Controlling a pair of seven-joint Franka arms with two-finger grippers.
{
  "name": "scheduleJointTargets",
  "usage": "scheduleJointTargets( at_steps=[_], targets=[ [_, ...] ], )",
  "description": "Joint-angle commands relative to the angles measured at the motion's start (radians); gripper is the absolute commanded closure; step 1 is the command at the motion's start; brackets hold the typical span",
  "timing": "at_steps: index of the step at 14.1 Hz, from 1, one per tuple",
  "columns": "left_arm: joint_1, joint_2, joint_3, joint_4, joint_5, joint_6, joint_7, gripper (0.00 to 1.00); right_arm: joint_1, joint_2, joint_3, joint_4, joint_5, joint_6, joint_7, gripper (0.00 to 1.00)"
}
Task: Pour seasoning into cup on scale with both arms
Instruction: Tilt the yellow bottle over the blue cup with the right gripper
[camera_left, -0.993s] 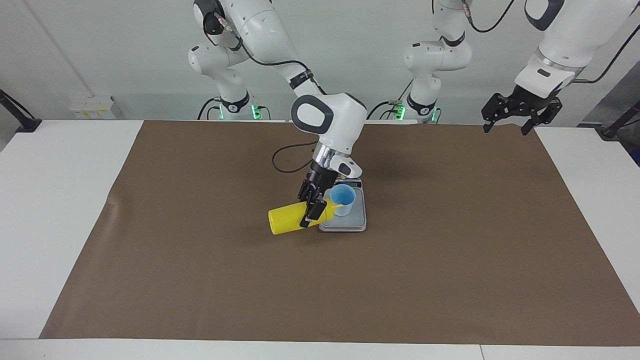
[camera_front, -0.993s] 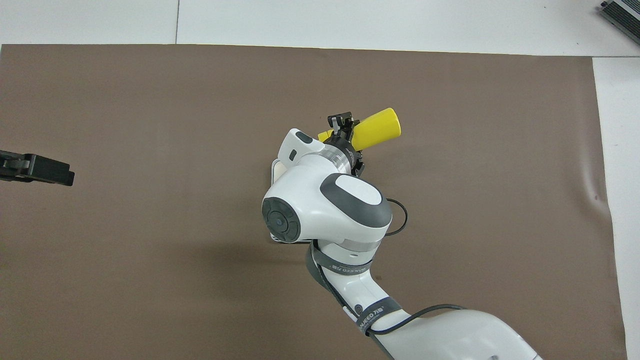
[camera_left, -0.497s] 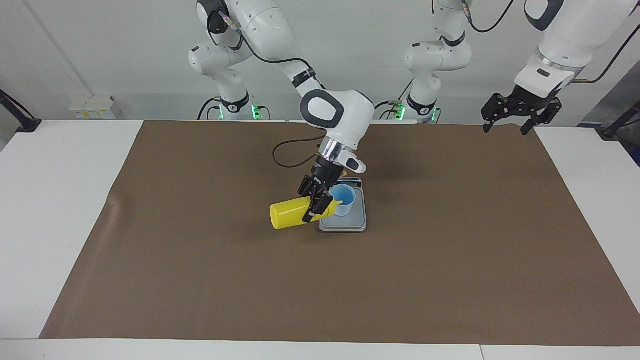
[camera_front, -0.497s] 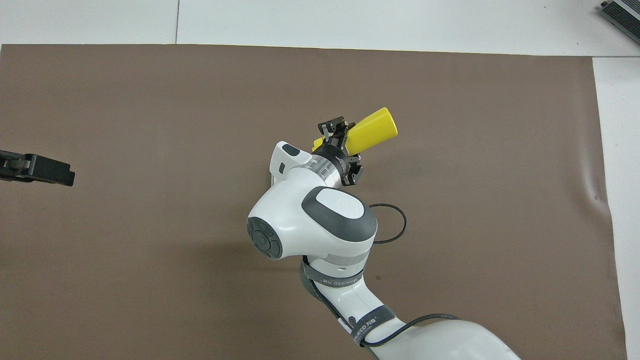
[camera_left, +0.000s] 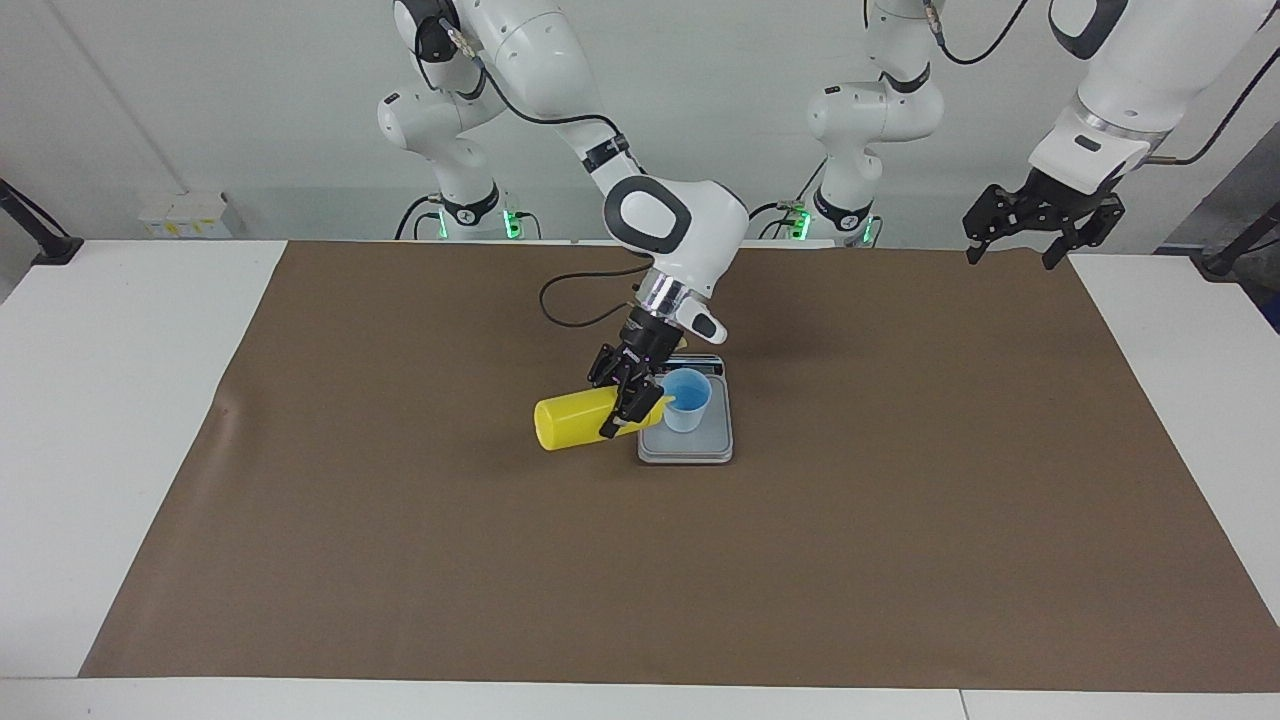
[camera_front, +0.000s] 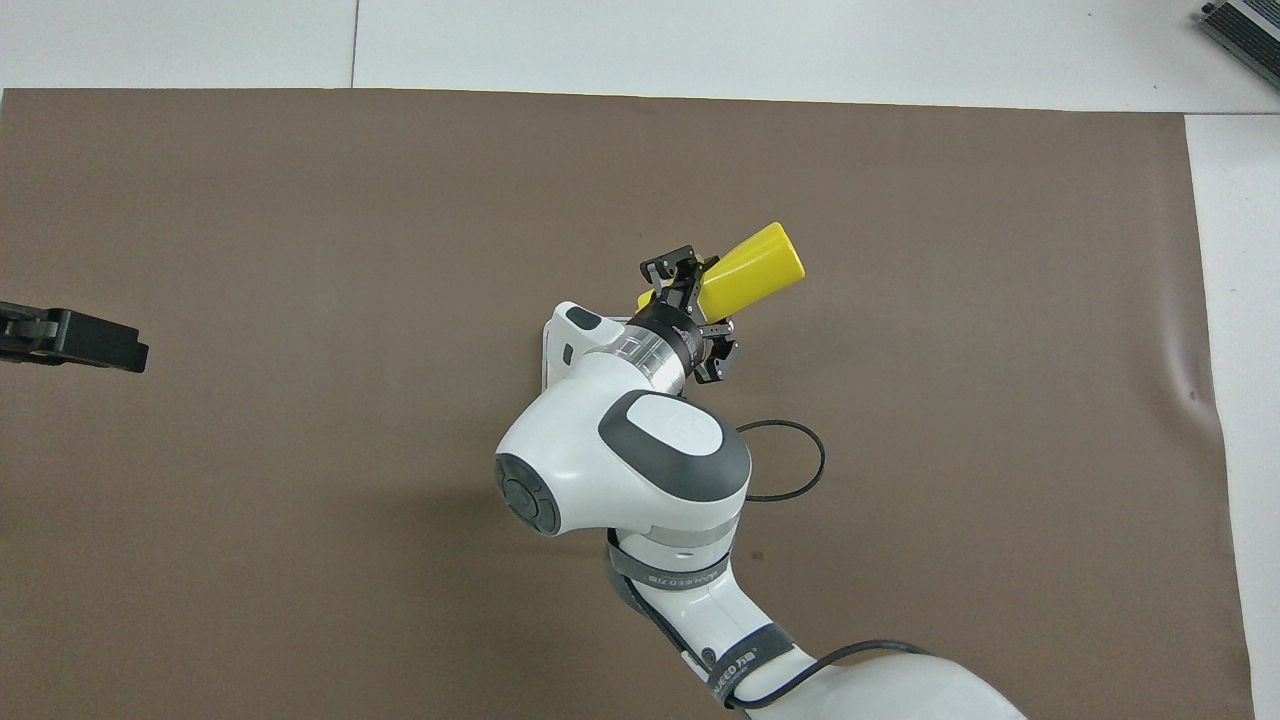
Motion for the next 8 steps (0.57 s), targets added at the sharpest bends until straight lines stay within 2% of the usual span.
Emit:
scheduleJointTargets(
  at_steps=[1,8],
  targets=[
    [0.007,-0.010,-0.006,0.001,-0.006,-0.018,0.019,0.00,0.004,-0.037,0.002,-0.036,-0.037,-0.017,-0.034,1.00],
    [0.010,-0.021,0.000,-0.016,-0.008,-0.012,0.013,0.00,0.002,-0.036,0.005,-0.033,-0.025,-0.008,-0.034,1.00]
  ],
)
